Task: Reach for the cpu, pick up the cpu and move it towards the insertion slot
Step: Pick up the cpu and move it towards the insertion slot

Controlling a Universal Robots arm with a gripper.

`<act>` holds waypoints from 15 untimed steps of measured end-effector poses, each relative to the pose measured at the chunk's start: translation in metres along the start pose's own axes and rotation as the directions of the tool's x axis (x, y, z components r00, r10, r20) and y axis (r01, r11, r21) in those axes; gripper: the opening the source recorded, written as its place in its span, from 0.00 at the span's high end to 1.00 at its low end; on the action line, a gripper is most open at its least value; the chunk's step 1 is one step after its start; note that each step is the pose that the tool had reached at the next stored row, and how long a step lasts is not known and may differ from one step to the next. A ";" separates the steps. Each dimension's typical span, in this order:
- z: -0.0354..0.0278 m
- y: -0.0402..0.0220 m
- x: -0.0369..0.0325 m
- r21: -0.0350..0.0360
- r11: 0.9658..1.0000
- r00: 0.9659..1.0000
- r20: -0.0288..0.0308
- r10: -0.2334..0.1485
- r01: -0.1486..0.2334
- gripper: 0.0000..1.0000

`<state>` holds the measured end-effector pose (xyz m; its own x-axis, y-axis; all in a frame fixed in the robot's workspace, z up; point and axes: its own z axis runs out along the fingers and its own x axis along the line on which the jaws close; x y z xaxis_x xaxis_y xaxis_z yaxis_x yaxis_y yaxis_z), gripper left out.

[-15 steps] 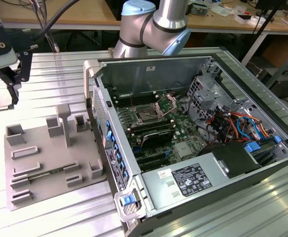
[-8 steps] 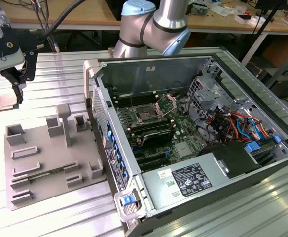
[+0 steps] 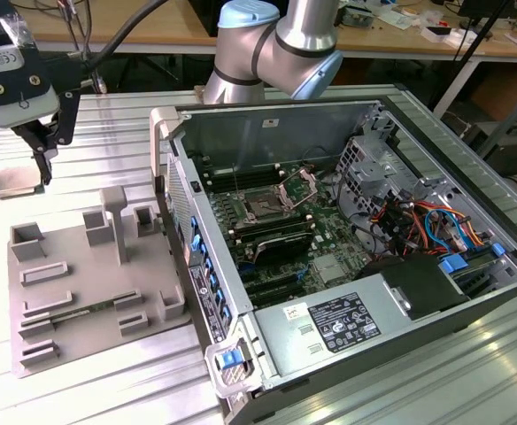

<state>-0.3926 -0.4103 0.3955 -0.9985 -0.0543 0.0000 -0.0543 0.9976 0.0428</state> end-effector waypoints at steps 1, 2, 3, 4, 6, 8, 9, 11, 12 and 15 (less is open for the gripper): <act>0.0000 -0.0001 -0.0011 0.000 1.000 1.000 0.000 0.000 0.000 0.45; -0.0001 -0.0002 -0.0026 0.000 1.000 1.000 0.000 0.000 0.000 0.45; 0.0000 -0.0002 -0.0036 0.000 1.000 1.000 0.000 0.000 0.000 0.45; 0.0000 -0.0003 -0.0047 0.000 1.000 1.000 0.000 0.000 0.000 0.45; 0.0000 -0.0004 -0.0073 0.000 1.000 1.000 0.000 0.000 0.000 0.45; -0.0001 -0.0005 -0.0099 0.000 1.000 1.000 0.000 0.000 0.000 0.45; 0.0000 -0.0006 -0.0111 0.000 1.000 1.000 0.000 0.000 0.000 0.45; -0.0001 -0.0007 -0.0133 0.000 1.000 1.000 0.000 0.000 0.000 0.45; -0.0001 -0.0008 -0.0151 0.000 1.000 1.000 0.000 0.000 0.000 0.45; -0.0001 -0.0010 -0.0187 0.000 1.000 1.000 0.000 0.000 0.000 0.45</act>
<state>-0.3739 -0.4103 0.3955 -0.9985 -0.0543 0.0001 -0.0542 0.9976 0.0428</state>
